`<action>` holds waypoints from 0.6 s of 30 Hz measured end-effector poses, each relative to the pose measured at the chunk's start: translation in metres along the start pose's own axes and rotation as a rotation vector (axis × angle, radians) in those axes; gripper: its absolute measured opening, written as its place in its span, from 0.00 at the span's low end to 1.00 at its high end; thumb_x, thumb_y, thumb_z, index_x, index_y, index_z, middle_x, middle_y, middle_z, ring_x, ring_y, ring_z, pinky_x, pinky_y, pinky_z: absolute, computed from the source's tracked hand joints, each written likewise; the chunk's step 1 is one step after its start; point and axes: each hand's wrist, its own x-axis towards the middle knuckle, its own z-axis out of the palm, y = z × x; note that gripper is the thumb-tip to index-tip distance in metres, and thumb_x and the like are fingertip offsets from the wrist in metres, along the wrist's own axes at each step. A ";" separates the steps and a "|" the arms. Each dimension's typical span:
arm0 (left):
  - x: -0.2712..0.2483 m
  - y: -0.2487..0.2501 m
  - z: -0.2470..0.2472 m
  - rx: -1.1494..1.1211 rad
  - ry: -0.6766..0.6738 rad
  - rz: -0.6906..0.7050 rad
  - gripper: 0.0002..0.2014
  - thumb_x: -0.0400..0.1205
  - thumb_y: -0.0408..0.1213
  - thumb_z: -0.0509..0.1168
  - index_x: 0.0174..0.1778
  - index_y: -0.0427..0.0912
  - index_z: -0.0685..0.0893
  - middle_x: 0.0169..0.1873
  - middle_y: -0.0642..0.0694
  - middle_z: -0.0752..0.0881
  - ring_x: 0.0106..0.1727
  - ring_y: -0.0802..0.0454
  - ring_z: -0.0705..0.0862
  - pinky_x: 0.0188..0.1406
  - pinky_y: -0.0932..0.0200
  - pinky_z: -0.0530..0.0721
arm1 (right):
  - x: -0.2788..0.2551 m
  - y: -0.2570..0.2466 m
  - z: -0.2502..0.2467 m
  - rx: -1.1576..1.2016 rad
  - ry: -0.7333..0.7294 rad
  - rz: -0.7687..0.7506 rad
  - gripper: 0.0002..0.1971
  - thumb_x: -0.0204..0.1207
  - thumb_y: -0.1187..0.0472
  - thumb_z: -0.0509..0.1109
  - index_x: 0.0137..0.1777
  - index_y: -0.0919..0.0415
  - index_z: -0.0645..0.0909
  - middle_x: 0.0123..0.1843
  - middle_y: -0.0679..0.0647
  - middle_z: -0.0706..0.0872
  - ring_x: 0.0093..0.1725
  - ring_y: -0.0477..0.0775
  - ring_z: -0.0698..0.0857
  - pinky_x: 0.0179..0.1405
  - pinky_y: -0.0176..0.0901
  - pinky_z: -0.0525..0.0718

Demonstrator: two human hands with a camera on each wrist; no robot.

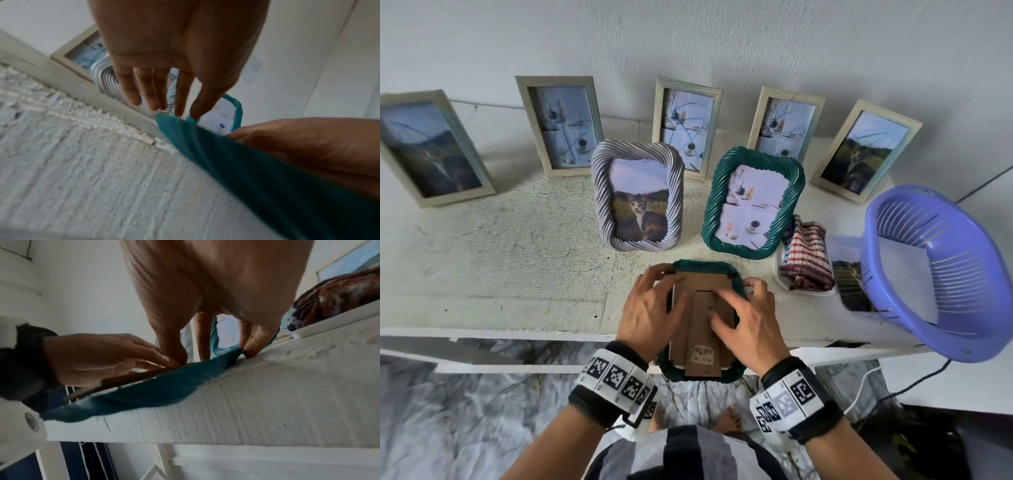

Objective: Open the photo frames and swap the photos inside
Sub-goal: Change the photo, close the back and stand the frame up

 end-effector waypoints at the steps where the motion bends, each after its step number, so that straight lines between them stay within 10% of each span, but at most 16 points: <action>1: 0.001 0.000 -0.001 0.047 0.021 -0.027 0.26 0.78 0.53 0.55 0.61 0.41 0.87 0.60 0.42 0.82 0.58 0.43 0.82 0.60 0.50 0.81 | 0.000 0.000 0.001 0.003 0.007 -0.004 0.20 0.73 0.50 0.74 0.66 0.48 0.83 0.67 0.59 0.68 0.65 0.61 0.70 0.66 0.47 0.73; 7: 0.003 -0.001 0.000 0.097 -0.116 -0.141 0.38 0.76 0.62 0.49 0.72 0.37 0.79 0.63 0.37 0.78 0.64 0.38 0.79 0.68 0.39 0.77 | 0.000 0.001 0.001 0.015 0.025 -0.012 0.21 0.72 0.50 0.75 0.66 0.47 0.83 0.66 0.58 0.69 0.64 0.60 0.71 0.65 0.46 0.75; 18: 0.006 -0.001 -0.010 -0.187 -0.118 -0.199 0.31 0.76 0.52 0.61 0.71 0.37 0.79 0.58 0.51 0.72 0.68 0.50 0.75 0.69 0.64 0.68 | 0.000 0.001 0.000 0.003 -0.002 -0.016 0.22 0.72 0.50 0.75 0.67 0.49 0.83 0.67 0.59 0.68 0.63 0.60 0.72 0.66 0.49 0.77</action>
